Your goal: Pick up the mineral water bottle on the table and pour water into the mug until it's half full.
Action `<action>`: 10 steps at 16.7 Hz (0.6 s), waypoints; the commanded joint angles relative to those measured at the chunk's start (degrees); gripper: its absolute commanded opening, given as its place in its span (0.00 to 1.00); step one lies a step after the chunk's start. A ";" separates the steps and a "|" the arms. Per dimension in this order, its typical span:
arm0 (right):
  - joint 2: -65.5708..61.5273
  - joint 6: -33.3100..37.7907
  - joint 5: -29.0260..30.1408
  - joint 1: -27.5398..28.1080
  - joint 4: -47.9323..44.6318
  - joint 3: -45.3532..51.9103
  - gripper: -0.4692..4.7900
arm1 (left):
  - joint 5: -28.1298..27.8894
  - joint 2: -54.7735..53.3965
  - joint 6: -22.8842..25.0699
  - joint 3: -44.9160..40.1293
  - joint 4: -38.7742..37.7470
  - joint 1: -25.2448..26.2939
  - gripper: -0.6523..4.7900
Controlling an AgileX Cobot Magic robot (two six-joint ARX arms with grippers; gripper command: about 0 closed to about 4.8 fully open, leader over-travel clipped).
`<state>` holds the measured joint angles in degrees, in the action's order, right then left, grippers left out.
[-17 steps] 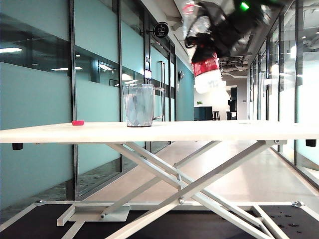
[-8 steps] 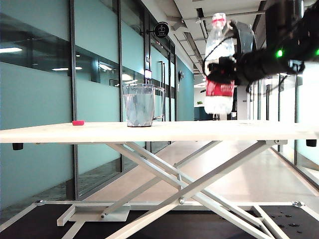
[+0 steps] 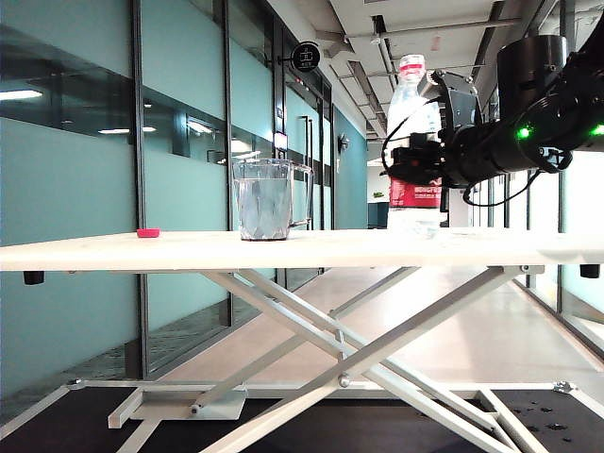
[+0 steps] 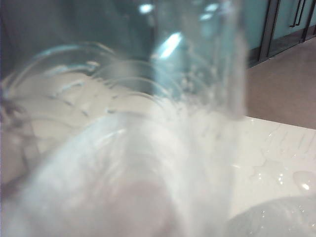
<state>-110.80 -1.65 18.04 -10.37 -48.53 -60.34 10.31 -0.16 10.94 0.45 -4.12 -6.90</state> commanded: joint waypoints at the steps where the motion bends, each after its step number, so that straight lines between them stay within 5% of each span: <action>1: -0.09 0.13 0.13 -0.07 0.26 -0.02 0.64 | 0.07 -0.07 0.24 0.13 0.28 -0.04 0.11; 4: -0.07 0.13 1.36 -0.07 0.26 -0.02 1.00 | 0.04 -0.04 0.24 0.13 0.28 -0.04 0.11; 10: 1.97 -0.26 3.74 0.02 4.68 0.07 1.00 | 0.07 -0.04 0.22 0.13 0.22 -0.07 0.11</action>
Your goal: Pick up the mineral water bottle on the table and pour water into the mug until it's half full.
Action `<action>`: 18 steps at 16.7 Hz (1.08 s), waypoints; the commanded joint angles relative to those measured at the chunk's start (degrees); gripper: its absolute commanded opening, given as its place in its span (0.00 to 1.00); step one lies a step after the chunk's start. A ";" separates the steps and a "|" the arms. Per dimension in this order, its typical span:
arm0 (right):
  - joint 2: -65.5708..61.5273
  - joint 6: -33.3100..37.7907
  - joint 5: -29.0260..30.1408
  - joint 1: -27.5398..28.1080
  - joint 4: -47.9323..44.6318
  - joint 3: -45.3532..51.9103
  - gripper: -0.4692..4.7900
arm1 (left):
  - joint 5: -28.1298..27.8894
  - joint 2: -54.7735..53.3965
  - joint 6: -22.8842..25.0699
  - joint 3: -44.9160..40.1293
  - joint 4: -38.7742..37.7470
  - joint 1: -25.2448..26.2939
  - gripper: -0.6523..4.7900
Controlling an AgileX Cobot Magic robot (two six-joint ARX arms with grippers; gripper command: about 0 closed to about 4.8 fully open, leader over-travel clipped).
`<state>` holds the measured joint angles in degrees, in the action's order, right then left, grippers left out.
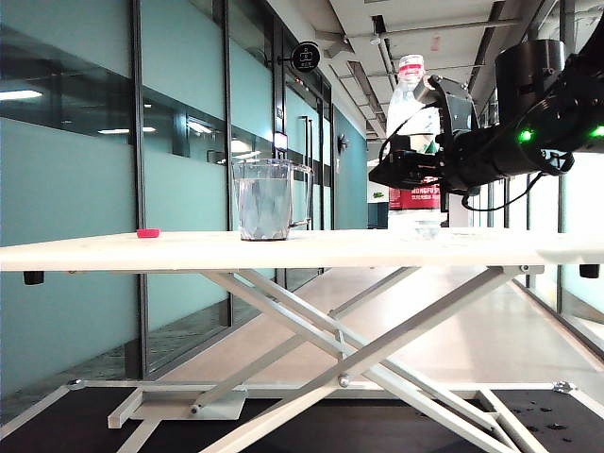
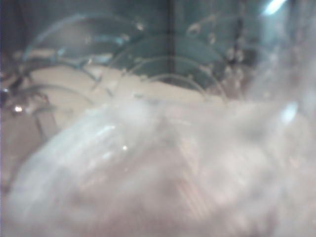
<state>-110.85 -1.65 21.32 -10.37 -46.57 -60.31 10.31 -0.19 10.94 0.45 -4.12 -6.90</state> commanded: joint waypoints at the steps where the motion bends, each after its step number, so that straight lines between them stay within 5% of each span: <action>1: 3.13 -1.05 0.66 0.42 4.68 0.20 1.00 | 0.07 -0.02 0.22 0.13 0.22 -0.07 0.11; 9: 14.95 -3.50 1.03 1.42 14.62 5.66 1.00 | 0.20 -0.02 0.22 0.13 0.09 -0.07 0.11; 16: 44.76 1.03 -5.86 1.38 18.29 29.14 1.00 | 0.22 -0.02 0.09 0.11 0.37 -0.04 0.11; 17: 52.33 1.88 -7.08 1.25 21.64 33.18 0.76 | 0.22 -0.02 -0.26 0.11 0.50 -0.04 0.11; 18: 57.20 1.86 -8.37 1.16 23.89 35.50 0.37 | -0.28 -0.02 -0.22 0.11 0.63 0.00 0.11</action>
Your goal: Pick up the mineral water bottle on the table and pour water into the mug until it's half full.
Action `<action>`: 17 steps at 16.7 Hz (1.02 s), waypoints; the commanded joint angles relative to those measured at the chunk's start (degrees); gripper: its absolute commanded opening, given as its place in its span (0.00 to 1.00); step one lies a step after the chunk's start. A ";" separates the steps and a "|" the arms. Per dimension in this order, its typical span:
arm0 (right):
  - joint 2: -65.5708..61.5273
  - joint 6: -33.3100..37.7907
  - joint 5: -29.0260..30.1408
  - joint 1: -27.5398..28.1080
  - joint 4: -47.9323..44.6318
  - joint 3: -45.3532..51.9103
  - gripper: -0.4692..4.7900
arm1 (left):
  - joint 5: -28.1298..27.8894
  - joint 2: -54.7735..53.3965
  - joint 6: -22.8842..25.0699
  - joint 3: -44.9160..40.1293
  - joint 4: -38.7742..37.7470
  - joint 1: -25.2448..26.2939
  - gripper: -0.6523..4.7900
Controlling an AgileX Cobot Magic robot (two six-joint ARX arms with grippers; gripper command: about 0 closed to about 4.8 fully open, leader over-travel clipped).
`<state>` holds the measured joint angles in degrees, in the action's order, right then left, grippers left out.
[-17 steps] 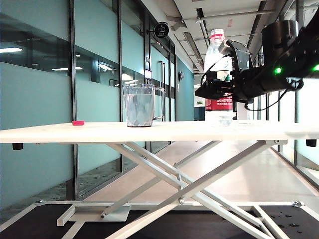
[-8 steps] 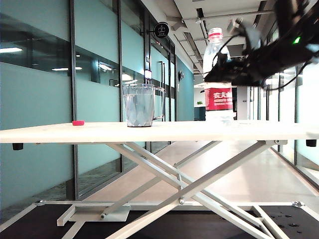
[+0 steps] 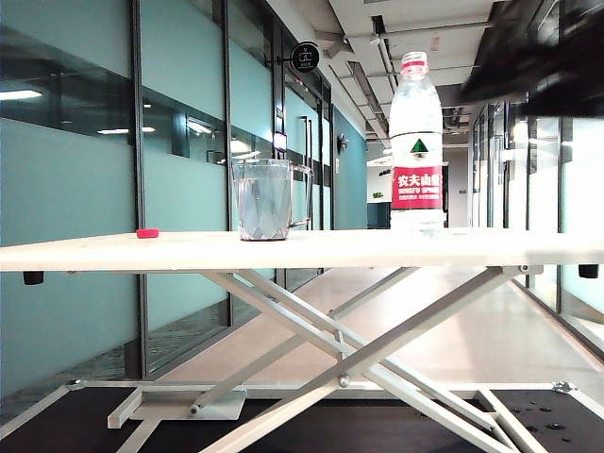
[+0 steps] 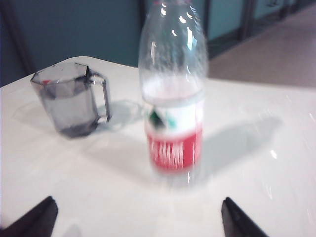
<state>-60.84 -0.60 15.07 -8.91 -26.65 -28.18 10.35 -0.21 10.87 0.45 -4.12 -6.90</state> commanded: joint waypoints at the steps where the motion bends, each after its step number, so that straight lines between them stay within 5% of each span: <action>1: 10.12 0.81 -3.26 -0.31 5.46 4.59 0.21 | -0.83 0.00 -0.17 0.11 0.61 0.00 0.11; 7: 31.76 0.85 -9.05 -0.37 15.43 13.33 0.08 | -2.16 0.00 -3.04 0.11 2.45 -0.02 0.11; 9: 39.50 3.28 -11.08 -0.44 17.57 16.85 0.08 | -2.19 0.00 -5.77 0.11 2.75 -0.02 0.11; 17: 60.89 4.22 -18.03 -0.42 23.41 27.87 0.08 | -2.19 0.00 -4.00 0.11 3.43 -0.02 0.11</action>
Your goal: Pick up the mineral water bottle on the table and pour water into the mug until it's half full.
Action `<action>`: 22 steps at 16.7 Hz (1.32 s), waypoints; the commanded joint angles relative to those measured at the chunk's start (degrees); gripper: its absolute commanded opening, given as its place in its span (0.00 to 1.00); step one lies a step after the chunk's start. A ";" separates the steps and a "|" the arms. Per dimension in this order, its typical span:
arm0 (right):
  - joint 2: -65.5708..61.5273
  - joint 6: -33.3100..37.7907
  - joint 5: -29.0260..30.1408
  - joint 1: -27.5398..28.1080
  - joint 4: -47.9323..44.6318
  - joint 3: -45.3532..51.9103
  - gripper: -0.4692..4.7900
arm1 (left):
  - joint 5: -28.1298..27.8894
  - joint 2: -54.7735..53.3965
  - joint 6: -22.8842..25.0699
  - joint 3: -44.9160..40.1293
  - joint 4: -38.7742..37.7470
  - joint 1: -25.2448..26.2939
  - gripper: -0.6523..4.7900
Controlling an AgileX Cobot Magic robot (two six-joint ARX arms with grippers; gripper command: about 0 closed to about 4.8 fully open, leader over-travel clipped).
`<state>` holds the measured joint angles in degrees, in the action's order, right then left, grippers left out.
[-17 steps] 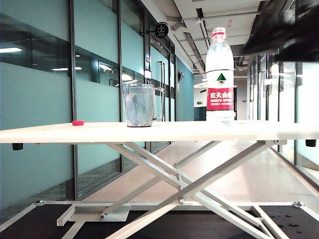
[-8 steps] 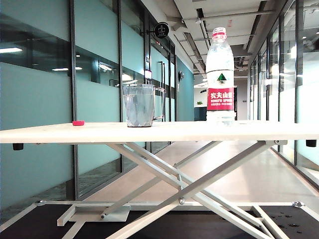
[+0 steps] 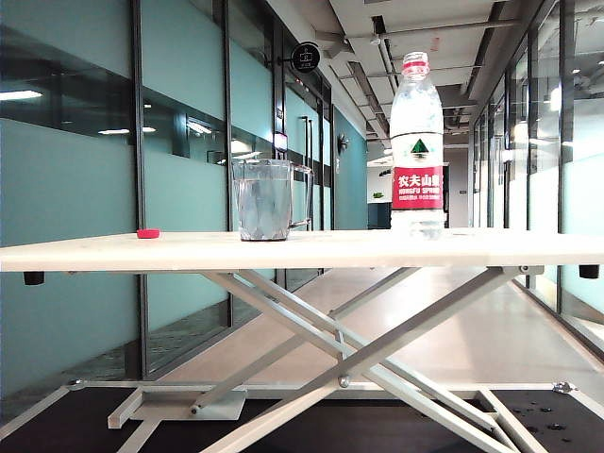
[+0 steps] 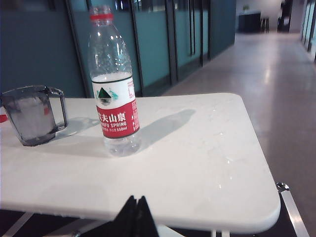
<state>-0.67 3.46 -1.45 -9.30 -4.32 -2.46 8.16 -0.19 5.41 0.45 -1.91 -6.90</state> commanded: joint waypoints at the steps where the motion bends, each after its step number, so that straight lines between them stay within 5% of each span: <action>1: 0.50 -0.59 -1.66 0.02 2.75 2.16 0.08 | 0.00 -0.02 1.53 0.11 1.22 0.02 0.11; 6: 0.72 -4.57 -4.68 3.19 -0.85 2.14 0.08 | -2.64 -0.02 6.60 0.09 3.34 0.00 0.11; 10: 0.70 -4.52 0.31 9.27 -2.19 2.16 0.08 | -4.31 -0.04 7.69 0.09 5.79 0.02 0.11; 22: 0.70 -4.55 0.13 9.94 -4.42 2.16 0.08 | -6.86 -0.04 7.67 0.13 9.16 -0.09 0.11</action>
<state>-0.10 -0.95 -1.28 0.58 -8.03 -0.43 1.34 -0.16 12.91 0.47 6.63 -6.90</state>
